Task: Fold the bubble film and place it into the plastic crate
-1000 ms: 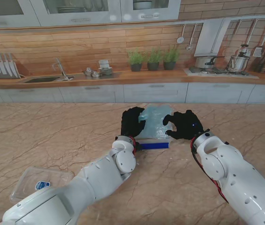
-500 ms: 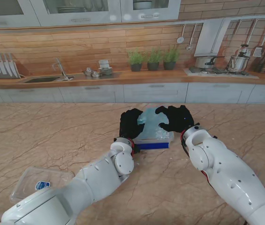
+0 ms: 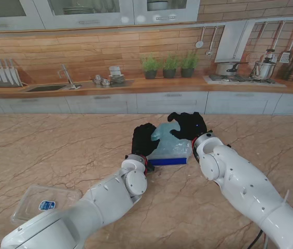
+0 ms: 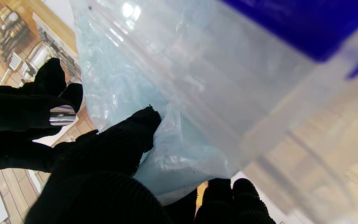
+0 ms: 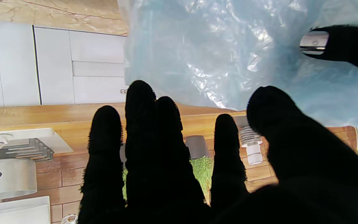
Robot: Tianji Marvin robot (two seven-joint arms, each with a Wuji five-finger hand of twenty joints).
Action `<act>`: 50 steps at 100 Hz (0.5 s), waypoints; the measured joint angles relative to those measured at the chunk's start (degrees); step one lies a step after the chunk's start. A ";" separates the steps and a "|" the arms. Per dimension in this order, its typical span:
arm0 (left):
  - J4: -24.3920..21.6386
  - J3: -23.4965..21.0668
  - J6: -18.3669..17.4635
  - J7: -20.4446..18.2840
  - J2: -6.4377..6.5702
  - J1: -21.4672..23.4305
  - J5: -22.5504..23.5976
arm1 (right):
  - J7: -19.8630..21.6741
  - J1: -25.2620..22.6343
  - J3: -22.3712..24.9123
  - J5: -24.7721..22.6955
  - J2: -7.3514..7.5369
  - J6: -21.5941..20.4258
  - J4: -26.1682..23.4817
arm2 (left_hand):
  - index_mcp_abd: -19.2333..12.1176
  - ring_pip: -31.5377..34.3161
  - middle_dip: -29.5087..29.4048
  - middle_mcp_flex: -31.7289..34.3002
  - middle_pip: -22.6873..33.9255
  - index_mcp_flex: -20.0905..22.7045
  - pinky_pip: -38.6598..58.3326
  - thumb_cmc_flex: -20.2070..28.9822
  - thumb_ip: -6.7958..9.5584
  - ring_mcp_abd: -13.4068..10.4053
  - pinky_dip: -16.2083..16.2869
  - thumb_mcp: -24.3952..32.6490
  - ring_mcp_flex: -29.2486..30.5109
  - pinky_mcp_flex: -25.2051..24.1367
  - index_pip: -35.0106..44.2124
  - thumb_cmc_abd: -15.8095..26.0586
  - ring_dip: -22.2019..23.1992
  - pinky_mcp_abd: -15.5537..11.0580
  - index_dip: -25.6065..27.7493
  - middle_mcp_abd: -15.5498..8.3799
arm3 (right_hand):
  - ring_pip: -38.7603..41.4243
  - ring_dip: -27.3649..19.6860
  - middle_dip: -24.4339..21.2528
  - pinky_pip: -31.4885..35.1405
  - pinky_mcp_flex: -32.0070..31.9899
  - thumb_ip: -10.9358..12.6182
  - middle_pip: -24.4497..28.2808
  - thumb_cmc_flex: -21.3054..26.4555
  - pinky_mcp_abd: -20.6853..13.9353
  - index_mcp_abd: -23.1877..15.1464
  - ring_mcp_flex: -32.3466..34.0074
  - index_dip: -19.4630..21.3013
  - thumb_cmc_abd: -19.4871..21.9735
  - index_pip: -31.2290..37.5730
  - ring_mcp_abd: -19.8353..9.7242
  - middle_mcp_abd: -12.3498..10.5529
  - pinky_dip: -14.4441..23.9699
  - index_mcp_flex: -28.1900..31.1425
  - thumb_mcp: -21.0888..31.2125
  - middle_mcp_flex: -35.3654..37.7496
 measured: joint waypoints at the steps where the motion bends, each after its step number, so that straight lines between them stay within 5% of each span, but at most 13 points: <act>1: -0.04 0.00 0.00 -0.02 0.03 0.02 0.00 | 0.00 0.11 -0.13 0.06 -0.04 0.04 0.14 | 0.00 0.01 0.00 0.02 0.00 0.00 0.00 0.00 -0.40 0.00 0.00 0.00 0.00 0.00 0.02 0.00 0.00 0.00 0.00 0.00 | 0.17 0.17 0.00 0.05 0.03 0.00 0.00 0.02 0.00 0.00 0.01 0.00 0.57 -0.01 0.00 0.00 0.00 0.01 0.12 0.06; 13: -0.44 0.03 0.05 -0.39 0.30 0.21 0.00 | -0.12 1.54 -1.95 0.62 -0.35 0.47 1.95 | 0.00 0.09 0.00 0.05 0.01 0.63 0.00 0.57 -0.43 0.02 0.00 -0.01 0.00 0.00 0.17 -0.01 0.00 -0.02 -0.01 0.00 | 1.26 0.44 0.02 0.66 0.27 0.00 0.52 0.04 0.00 0.70 1.44 0.04 0.40 0.75 -0.05 0.00 0.00 3.55 0.59 1.23; 28: -0.97 0.01 0.10 -0.63 0.52 0.41 -0.16 | -0.55 2.61 -3.27 1.54 -0.77 0.77 3.63 | -0.63 0.66 0.31 0.68 0.38 0.63 0.00 0.58 -0.43 0.04 0.00 -0.01 0.00 0.00 0.76 -0.01 0.00 -0.20 -0.05 0.03 | 3.23 0.46 0.06 2.27 1.45 -0.72 1.16 2.86 -0.02 0.55 4.35 -5.95 0.34 10.05 -0.37 -0.45 -0.64 7.09 0.72 5.14; 50: -2.14 -0.12 0.55 -1.22 0.90 0.93 -0.61 | -1.02 4.06 -5.47 2.49 -1.21 0.52 5.61 | -0.76 0.80 0.31 0.68 0.38 -0.73 0.00 -1.48 -0.44 0.18 0.00 1.58 0.00 0.00 -2.40 -2.58 -0.81 -0.22 -2.18 0.07 | 3.57 0.47 0.02 3.42 2.77 -1.55 1.08 7.54 -0.05 -2.63 6.88 -5.24 0.32 17.09 -0.51 -2.78 -1.17 14.93 0.72 11.16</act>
